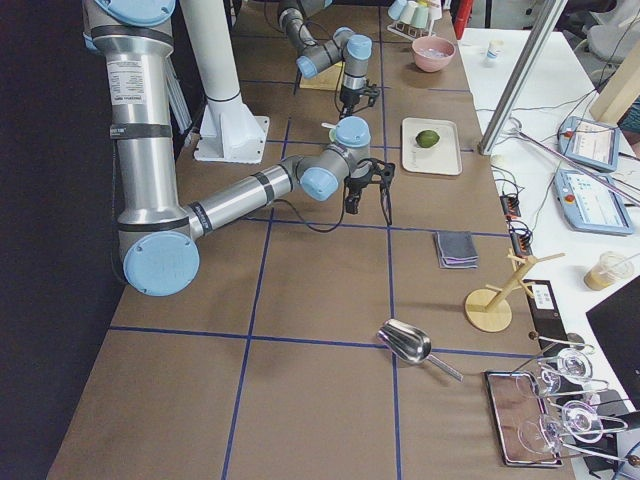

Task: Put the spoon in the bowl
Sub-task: 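Lower the spoon into the bowl and open the left gripper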

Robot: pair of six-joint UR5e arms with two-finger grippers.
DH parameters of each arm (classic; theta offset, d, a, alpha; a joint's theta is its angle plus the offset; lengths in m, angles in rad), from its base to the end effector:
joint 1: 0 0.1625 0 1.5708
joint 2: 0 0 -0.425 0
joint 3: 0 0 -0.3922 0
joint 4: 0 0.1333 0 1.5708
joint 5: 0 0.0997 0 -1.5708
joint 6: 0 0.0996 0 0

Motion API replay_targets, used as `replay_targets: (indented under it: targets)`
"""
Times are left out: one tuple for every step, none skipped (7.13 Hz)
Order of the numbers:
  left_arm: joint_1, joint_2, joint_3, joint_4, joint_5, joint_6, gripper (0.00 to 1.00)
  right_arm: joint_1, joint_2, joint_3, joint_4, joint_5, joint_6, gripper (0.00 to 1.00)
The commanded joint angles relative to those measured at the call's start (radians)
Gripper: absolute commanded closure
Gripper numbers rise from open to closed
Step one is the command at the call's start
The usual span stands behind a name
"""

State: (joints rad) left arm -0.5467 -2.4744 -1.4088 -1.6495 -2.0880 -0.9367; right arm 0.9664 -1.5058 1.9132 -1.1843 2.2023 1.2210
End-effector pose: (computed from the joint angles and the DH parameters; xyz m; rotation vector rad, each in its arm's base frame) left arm 0.6007 -0.4640 0.1467 0.0412 0.9390 0.2929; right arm -0.2313 -0.4660 0.4165 -0.0038 -0.9738 0.3169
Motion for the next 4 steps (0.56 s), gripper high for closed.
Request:
replay_targets:
  targets:
    - [0.001,0.003,-0.001,-0.001,0.006,0.002,0.30,-0.002,0.001,0.001,0.000,-0.001,0.002,0.00]
    - [-0.001,0.003,-0.012,0.000,0.023,-0.001,0.22,0.000,0.003,0.000,0.000,0.005,0.000,0.00]
    - [-0.048,0.047,-0.095,0.028,0.014,-0.001,0.21,0.018,-0.014,0.001,0.000,0.013,-0.003,0.00]
    - [-0.097,0.186,-0.268,0.106,0.011,0.012,0.12,0.073,-0.045,0.000,-0.005,0.020,-0.074,0.00]
